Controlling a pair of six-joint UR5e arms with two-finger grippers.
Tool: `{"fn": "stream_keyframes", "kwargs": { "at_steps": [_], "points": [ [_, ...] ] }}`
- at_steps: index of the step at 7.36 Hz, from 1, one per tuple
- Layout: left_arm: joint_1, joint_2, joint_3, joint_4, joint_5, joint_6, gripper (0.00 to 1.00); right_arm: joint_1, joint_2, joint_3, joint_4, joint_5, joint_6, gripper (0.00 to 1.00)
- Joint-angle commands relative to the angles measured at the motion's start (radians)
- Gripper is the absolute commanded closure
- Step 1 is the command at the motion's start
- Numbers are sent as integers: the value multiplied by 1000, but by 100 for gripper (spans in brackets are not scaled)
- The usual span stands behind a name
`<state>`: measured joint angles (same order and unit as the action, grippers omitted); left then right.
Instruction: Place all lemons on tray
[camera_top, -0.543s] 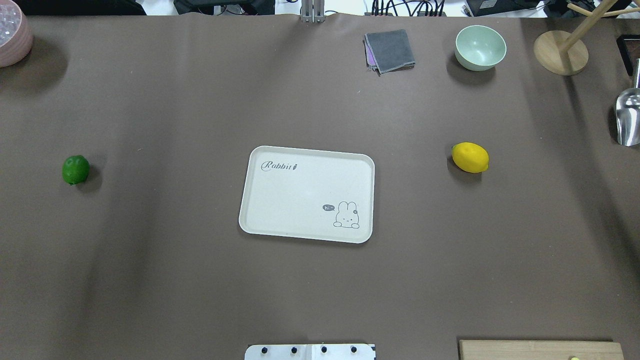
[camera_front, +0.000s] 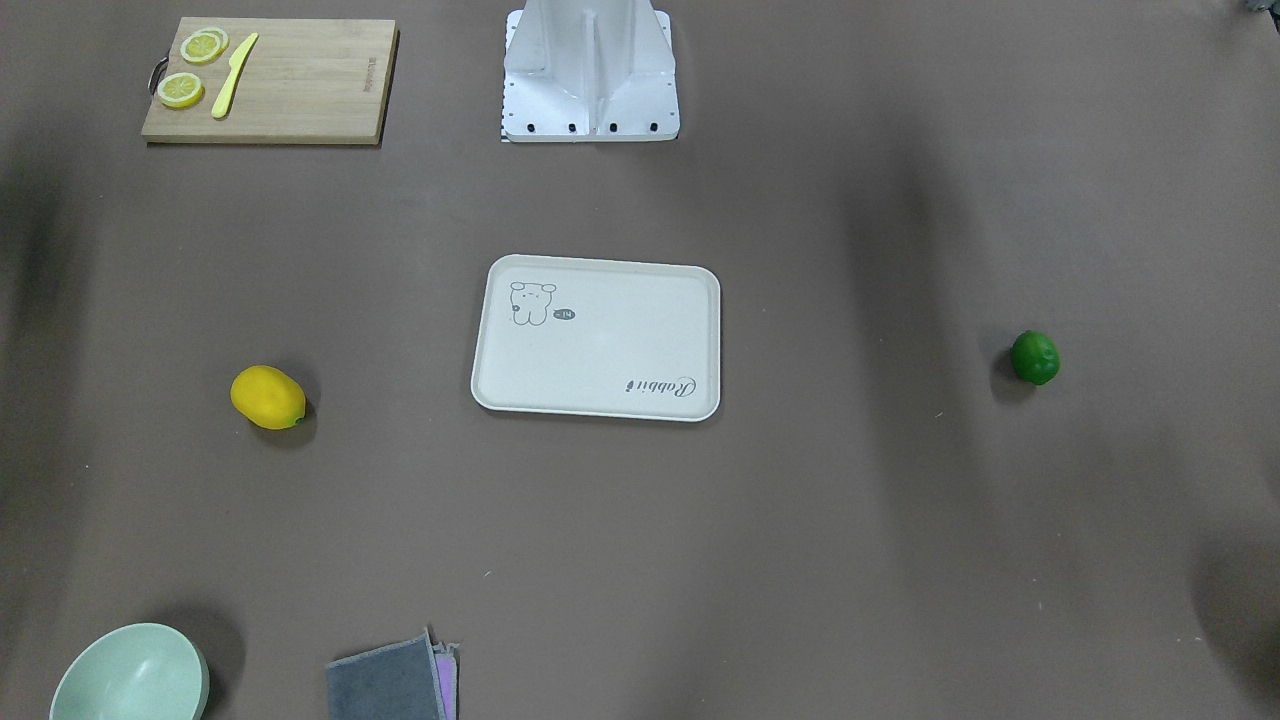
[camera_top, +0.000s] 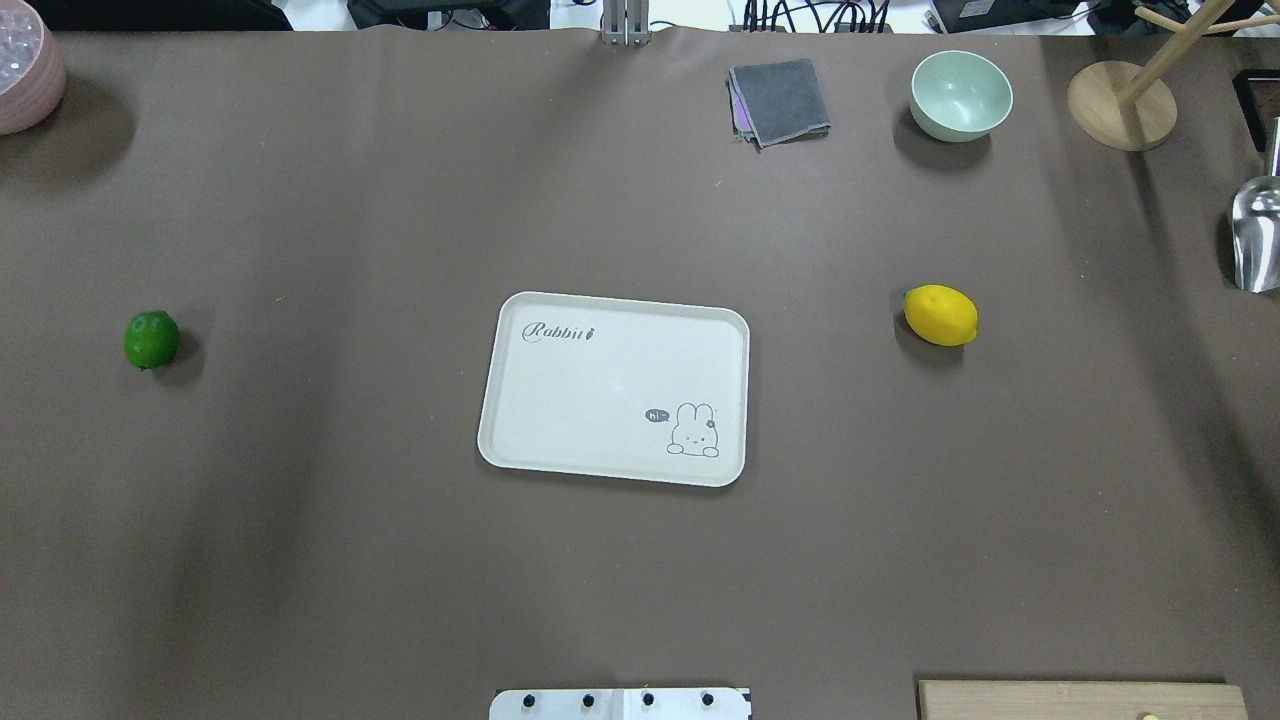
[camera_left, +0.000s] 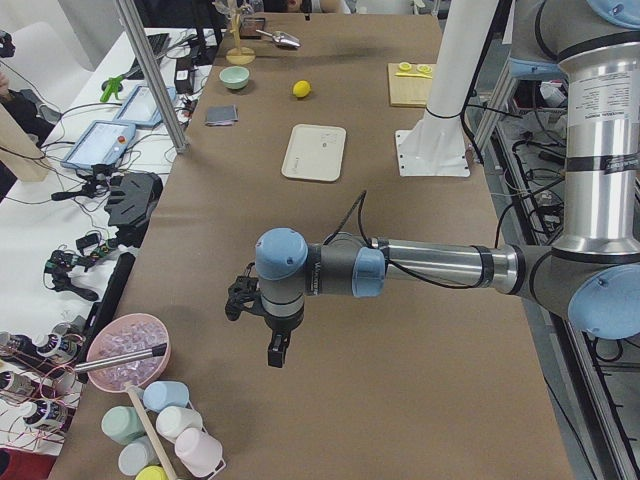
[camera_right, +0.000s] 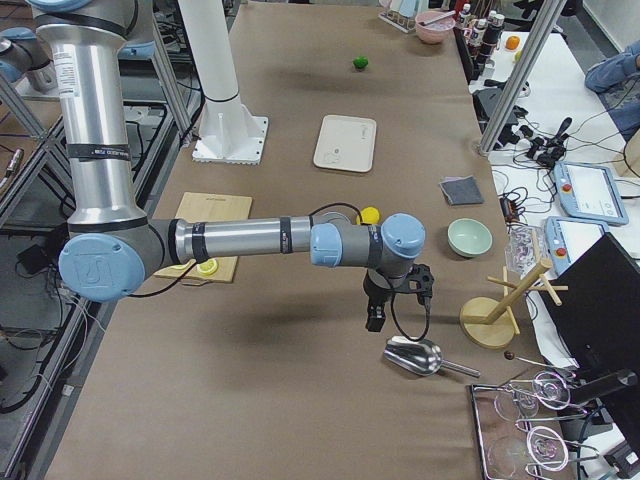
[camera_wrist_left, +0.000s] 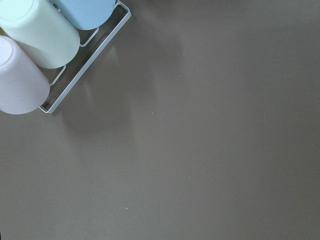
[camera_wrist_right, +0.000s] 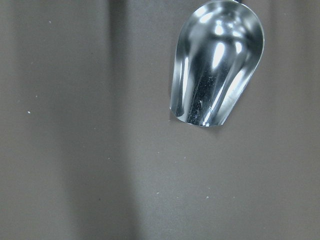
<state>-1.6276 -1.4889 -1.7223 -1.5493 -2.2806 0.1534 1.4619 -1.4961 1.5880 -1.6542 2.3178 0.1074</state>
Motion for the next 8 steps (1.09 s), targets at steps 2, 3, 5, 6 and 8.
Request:
{"fn": "stream_keyframes", "kwargs": {
  "at_steps": [2,3,5,6,8],
  "points": [
    [-12,40,-6,-8,-13,8,2,0,0,6,1,0,-2,0],
    [-12,51,-13,-8,-49,3,2,0,0,7,1,0,-2,0],
    [-14,52,-13,-6,-50,0,2,-3,7,10,1,0,5,0],
    [-14,44,-11,-2,-50,-2,2,-29,22,15,1,0,15,0],
    [-14,39,-14,1,-48,-3,2,-105,45,70,1,12,146,1]
  ]
}}
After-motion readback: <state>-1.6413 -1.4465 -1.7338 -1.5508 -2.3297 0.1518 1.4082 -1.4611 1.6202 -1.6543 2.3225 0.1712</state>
